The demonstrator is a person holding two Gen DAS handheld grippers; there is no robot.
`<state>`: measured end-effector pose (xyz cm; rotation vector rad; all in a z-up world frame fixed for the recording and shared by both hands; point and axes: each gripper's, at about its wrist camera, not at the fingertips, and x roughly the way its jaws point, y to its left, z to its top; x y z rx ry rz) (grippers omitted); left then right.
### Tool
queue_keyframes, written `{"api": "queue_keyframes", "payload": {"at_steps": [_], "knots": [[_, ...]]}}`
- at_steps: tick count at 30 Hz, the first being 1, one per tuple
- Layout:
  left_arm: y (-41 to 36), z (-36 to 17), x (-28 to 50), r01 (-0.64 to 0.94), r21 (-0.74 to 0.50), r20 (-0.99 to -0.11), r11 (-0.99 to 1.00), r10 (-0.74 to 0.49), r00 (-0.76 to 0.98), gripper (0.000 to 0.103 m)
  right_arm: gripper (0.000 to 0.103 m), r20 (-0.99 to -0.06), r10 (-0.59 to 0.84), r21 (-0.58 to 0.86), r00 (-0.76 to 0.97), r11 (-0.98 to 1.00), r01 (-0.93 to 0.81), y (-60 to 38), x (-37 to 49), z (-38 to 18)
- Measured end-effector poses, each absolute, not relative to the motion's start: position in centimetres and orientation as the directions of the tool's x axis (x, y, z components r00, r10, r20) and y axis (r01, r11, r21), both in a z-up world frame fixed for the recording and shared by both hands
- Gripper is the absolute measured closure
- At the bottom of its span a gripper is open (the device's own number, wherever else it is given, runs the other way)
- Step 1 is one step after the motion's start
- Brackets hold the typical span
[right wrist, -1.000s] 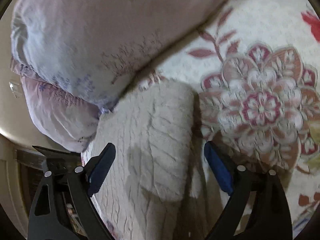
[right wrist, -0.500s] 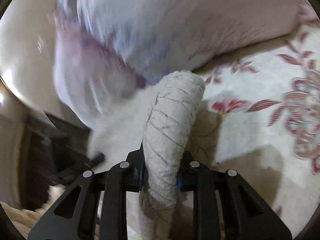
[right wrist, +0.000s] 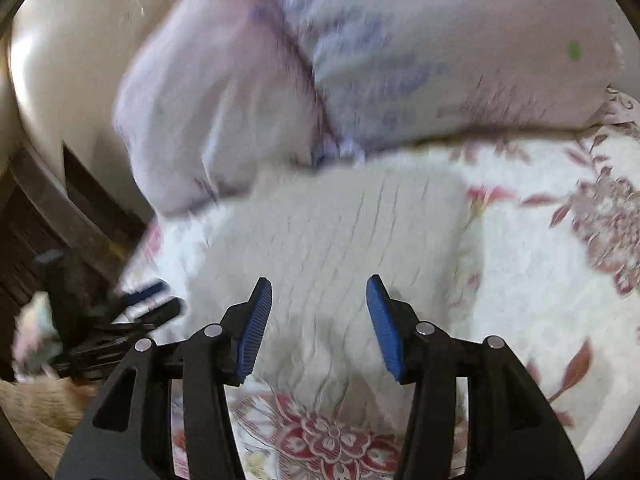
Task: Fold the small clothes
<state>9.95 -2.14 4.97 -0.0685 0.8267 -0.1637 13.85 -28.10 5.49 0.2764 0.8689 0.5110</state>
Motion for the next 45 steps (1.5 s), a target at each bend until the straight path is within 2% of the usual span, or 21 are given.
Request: {"api": "queue_keyframes", "payload": {"at_steps": [3,6,8,9,19,23,45], "knots": [[-2.6,3.9,8.3,0.116,-0.106,-0.738,0.988,-0.156,0.657,0.002,0.05,-0.745,0.376,0.286,0.551,0.926,-0.245,-26.4,15.5,3.3],[-3.1,2.6,8.0,0.107,-0.104,-0.765,0.989,-0.148,0.627,0.002,0.045,-0.733,0.301,0.23,0.61,0.953,-0.195,-26.2,14.7,4.5],[-3.5,2.1,8.1,0.105,-0.096,-0.773,0.99,-0.141,0.619,0.002,0.01,-0.694,0.254,0.193,0.674,0.967,-0.166,-26.8,12.9,5.4],[-3.6,1.9,8.1,0.109,-0.092,-0.779,0.99,-0.14,0.612,0.002,0.008,-0.674,0.227,0.175,0.703,0.974,-0.146,-27.2,11.6,5.5],[-4.7,0.0,7.2,0.116,-0.029,-0.811,0.993,-0.091,0.578,0.002,0.007,-0.794,0.137,0.091,0.592,0.99,-0.108,-26.8,7.4,0.8],[-5.3,-0.4,7.0,0.124,0.019,-0.813,0.992,-0.057,0.579,0.002,0.001,-0.795,0.079,0.012,0.602,0.993,-0.114,-25.9,7.0,0.5],[-5.3,-0.4,7.0,0.128,0.013,-0.814,0.992,-0.064,0.577,0.002,0.001,-0.795,0.069,0.017,0.603,0.996,-0.092,-26.0,7.0,0.4]]}}
